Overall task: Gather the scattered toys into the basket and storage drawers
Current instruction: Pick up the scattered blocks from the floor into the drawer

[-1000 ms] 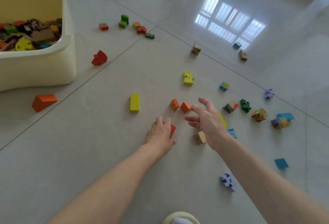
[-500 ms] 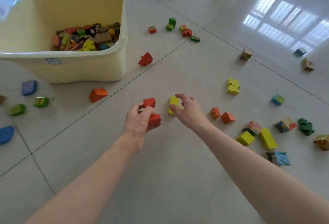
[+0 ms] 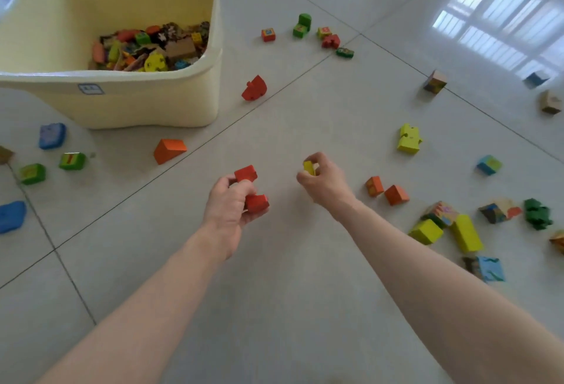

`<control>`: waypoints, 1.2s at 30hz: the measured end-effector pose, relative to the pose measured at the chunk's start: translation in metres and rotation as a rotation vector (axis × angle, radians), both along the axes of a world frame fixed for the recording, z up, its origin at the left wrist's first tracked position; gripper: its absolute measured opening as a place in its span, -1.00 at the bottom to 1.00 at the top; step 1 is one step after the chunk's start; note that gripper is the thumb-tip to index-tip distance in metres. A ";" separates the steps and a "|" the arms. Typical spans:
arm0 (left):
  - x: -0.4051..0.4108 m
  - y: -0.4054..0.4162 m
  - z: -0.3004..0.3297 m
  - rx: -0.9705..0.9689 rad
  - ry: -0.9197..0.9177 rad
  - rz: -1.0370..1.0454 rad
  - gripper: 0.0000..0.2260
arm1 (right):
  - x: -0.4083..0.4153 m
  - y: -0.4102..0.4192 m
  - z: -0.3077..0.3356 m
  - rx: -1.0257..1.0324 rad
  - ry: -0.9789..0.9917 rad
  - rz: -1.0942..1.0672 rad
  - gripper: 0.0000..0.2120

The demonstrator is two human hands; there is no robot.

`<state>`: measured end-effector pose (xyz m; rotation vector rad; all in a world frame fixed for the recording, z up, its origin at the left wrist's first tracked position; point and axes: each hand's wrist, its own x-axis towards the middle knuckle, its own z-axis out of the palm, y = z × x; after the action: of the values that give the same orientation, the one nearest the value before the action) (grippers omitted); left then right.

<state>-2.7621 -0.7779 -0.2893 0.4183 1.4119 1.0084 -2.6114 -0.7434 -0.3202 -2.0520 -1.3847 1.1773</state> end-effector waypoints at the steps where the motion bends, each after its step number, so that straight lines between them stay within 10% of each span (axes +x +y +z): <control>1: 0.011 0.002 -0.001 0.012 0.023 -0.024 -0.83 | 0.011 -0.008 0.003 0.035 0.074 -0.105 -0.82; 11: 0.158 0.023 -0.013 0.652 1.009 -0.835 -0.76 | 0.149 -0.079 0.036 0.168 -0.115 -0.435 -0.91; 19: 0.179 0.033 -0.039 0.575 1.291 -1.079 -0.72 | 0.155 -0.086 0.038 0.141 -0.301 -0.161 -0.71; 22: 0.168 0.034 -0.043 0.510 1.102 -0.909 -0.81 | 0.151 -0.074 0.040 0.133 -0.327 -0.018 -0.62; 27: 0.132 0.048 -0.002 0.001 0.051 -0.262 -0.96 | 0.138 -0.045 0.034 0.036 -0.334 0.143 -0.51; 36: 0.039 0.036 0.044 -0.112 -0.248 -0.096 -0.91 | 0.111 -0.024 0.021 -0.059 -0.410 0.074 -0.73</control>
<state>-2.7228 -0.7415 -0.2457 0.2666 1.2070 0.8668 -2.5003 -0.7671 -0.2994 -2.3981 -1.6359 0.8612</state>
